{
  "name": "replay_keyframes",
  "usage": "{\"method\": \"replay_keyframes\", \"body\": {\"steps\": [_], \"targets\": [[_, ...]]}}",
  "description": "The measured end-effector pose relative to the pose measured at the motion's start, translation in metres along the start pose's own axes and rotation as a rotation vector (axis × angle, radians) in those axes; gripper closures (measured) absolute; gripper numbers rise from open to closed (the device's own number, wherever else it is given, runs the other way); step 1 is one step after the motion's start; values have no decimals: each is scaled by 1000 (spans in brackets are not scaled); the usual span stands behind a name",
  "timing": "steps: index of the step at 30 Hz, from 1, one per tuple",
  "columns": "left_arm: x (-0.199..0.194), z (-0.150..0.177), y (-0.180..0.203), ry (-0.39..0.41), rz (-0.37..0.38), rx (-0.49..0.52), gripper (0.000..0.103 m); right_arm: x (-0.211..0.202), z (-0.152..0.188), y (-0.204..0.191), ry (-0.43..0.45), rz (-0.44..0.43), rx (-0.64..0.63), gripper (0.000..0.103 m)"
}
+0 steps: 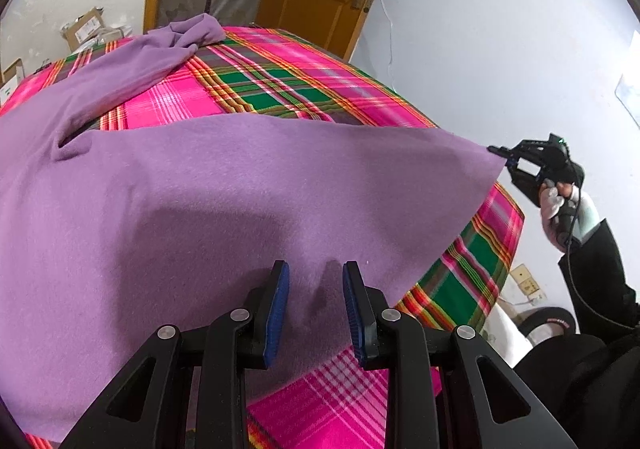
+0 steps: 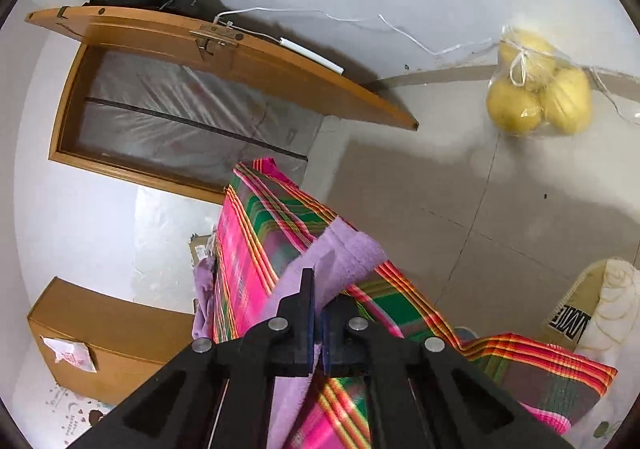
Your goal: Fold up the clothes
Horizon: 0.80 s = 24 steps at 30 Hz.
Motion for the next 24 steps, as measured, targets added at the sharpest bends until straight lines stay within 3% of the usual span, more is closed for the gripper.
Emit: {"method": "replay_keyframes", "body": {"steps": [5, 11, 13, 16, 19, 24], "targets": [[-2, 5, -1, -9, 3, 0, 75, -2, 3, 19, 8, 64, 1, 100], [-4, 8, 0, -14, 9, 1, 75, -22, 3, 4, 56, 26, -42, 100], [-3, 8, 0, -15, 11, 1, 75, -21, 1, 12, 47, 68, -45, 99], [-4, 7, -2, -9, 11, -6, 75, -30, -6, 37, 104, 199, -9, 85], [-8, 4, -6, 7, 4, -24, 75, -45, -10, 20, 184, 204, -133, 84], [-3, 0, -9, 8, 1, -32, 75, -17, 43, -77, 55, 94, -592, 84]]}}
Point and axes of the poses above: each gripper's, at about its wrist camera, not at the fingertips, and x roughly the way its jaws point, y to its right, z to its underside, the point moved 6 cm from there along x, roughly the way its jaws point, and after that the axes turned 3 degrees about y, right-handed, at the moved point
